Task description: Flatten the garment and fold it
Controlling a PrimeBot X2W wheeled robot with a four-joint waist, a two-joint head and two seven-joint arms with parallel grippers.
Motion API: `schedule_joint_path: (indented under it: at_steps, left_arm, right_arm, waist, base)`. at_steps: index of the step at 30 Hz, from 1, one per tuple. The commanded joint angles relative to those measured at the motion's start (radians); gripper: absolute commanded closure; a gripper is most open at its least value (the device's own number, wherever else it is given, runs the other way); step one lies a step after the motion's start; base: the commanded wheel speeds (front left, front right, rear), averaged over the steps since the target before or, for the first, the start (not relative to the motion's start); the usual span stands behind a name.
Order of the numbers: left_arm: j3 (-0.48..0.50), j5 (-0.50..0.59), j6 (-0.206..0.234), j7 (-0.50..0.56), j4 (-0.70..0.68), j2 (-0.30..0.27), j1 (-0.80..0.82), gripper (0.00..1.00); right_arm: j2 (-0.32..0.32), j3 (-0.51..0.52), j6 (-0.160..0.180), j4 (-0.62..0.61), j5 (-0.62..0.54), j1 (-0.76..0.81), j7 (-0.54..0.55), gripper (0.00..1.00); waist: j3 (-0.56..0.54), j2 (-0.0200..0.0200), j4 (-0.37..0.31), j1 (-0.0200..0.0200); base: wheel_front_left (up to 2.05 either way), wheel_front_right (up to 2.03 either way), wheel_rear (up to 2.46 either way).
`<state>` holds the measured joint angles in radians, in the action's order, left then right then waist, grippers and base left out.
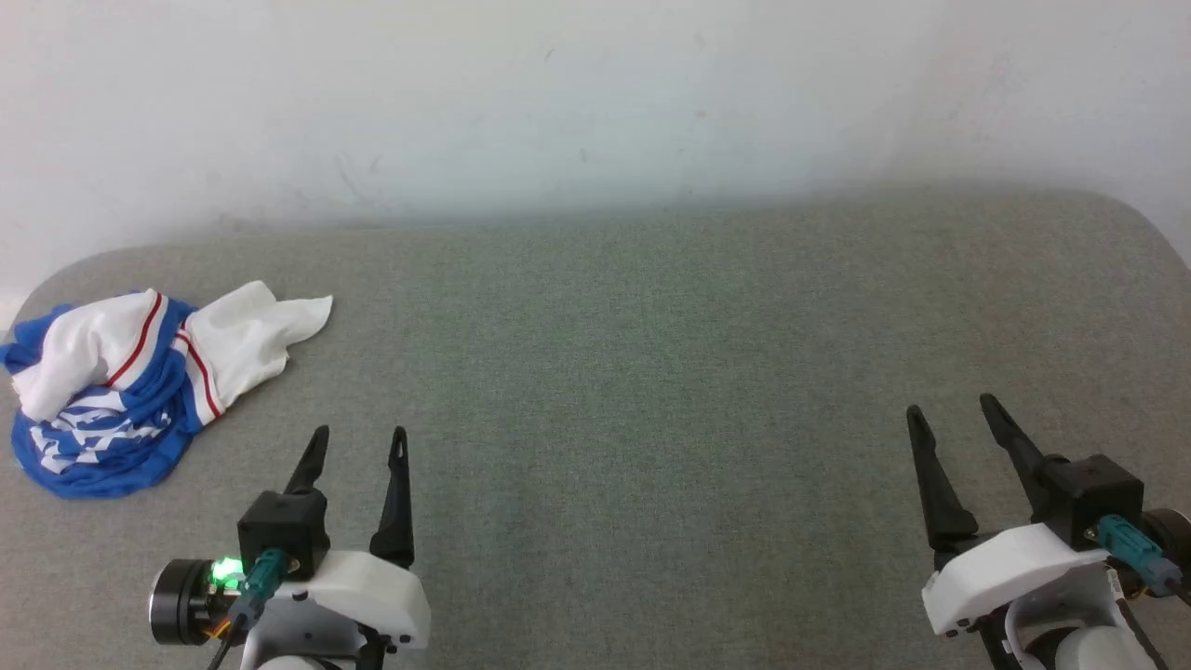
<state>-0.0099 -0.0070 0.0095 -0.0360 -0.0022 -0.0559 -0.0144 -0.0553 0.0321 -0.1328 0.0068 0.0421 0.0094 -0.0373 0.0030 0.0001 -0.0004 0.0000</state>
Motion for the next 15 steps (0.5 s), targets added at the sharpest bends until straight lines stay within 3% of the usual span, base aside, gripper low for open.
schedule_joint_path:
  at_steps: [1, 15]
  left_arm:
    - [-0.003, -0.004, 0.002, -0.01, 0.0, 0.001, -0.012, 0.0]
    - [-0.012, -0.012, 0.01, -0.04, 0.0, 0.001, -0.014, 0.0]
  right_arm:
    - [0.001, 0.006, 0.0, 0.0, 0.011, 0.01, -0.009, 0.0]
    - [0.002, 0.028, 0.001, -0.006, 0.026, 0.013, -0.039, 0.0]
  waist:
    - [0.001, -0.0001, 0.0, 0.0]
    - [0.011, -0.0001, 0.022, 0.0]
  base:
    - [0.0, 0.0, 0.0]
    - [0.0, 0.0, 0.0]
